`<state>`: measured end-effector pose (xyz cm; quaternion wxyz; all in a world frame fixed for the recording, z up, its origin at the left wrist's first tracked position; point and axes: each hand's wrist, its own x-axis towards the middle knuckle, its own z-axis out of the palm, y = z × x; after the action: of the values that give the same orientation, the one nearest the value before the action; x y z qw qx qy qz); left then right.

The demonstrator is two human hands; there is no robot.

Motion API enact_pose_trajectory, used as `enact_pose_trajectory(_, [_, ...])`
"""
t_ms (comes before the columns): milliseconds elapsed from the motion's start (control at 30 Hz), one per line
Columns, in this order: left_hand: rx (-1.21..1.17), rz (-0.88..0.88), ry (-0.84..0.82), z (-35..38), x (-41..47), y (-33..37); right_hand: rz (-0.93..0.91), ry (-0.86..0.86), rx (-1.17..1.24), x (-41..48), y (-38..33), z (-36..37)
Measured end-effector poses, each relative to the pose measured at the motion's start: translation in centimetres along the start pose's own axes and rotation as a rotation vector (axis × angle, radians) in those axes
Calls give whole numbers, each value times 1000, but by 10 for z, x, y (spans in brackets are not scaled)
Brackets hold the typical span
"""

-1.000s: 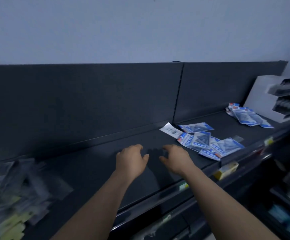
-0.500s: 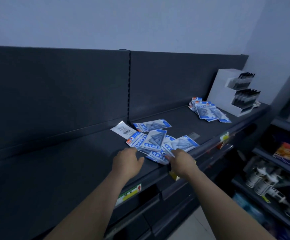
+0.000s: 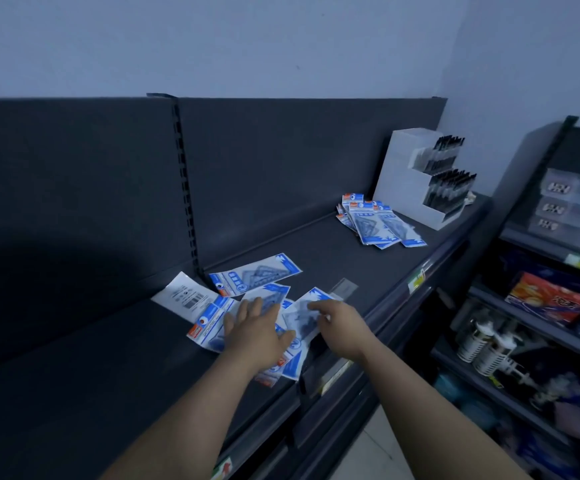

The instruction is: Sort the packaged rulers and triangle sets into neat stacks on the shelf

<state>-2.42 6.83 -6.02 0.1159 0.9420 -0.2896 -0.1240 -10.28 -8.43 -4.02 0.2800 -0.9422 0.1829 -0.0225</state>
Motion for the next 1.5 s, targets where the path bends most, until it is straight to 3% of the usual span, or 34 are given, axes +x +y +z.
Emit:
enact_pose_trajectory(167, [68,-81,-94,3,22,-11,67,-10,-179,40,43,-18])
enact_pose_trajectory(333, [60,-186,-38,1,40,-25,-55,-132,-338,72,51,-25])
enact_pose_trajectory(600, [80,-375,80,3,55,-23,-85,-235,-442,103,55,-43])
enact_pose_trajectory(900, [136,-419,124,-2,57,-10,-113,-377,-429,107,65,-61])
enact_pose_trajectory(967, [98,-414,138,-6,56,-5,-129,-336,-366,107,72,-63])
enact_pose_trajectory(1067, [-23,-241,273,-10,52,14,-164,-225,-253,107,86,-72])
enact_pose_trajectory(1200, [-483,-122,310,-7,36,46,-228,-141,-79,99,93,-82])
enact_pose_trajectory(1267, [-585,-117,362,-6,28,52,-262,-145,-22,95,88,-81])
enact_pose_trajectory(1400, [-519,-187,537,-7,2,35,-325,-195,19,89,64,-59])
enact_pose_trajectory(1500, [-681,-278,597,-13,-26,11,-371,-250,37,84,30,-38])
